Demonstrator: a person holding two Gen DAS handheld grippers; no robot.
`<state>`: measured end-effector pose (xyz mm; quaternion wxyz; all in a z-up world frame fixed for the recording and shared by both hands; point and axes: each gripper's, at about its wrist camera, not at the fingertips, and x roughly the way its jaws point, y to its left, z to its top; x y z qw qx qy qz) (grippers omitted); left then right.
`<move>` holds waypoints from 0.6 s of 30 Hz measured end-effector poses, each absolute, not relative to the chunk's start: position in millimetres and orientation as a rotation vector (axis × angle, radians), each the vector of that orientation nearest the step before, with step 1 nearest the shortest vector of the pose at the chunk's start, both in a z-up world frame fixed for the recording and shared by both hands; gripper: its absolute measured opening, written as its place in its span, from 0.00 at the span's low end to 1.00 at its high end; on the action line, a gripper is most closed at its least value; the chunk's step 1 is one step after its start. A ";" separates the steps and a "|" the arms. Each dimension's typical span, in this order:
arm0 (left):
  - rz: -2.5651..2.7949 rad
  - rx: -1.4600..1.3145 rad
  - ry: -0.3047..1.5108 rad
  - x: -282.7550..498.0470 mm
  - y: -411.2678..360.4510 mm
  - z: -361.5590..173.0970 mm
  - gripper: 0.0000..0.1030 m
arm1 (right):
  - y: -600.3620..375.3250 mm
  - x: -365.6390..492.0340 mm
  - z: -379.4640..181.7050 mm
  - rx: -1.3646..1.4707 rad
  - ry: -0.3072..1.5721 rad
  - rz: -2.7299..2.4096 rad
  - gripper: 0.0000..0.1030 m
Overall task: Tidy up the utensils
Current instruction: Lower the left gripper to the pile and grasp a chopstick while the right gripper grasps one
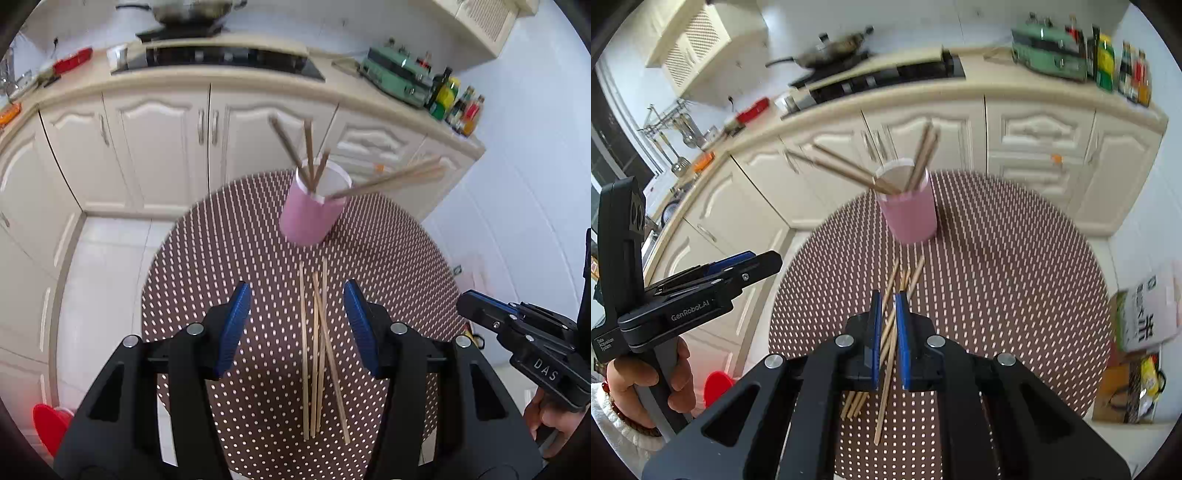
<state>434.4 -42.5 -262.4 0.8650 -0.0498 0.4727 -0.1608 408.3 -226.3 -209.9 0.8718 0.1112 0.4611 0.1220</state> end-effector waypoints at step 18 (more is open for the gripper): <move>-0.281 -0.092 1.266 468.5 -46.9 -364.1 0.51 | -190.4 481.8 -325.8 0.268 1.306 0.314 0.16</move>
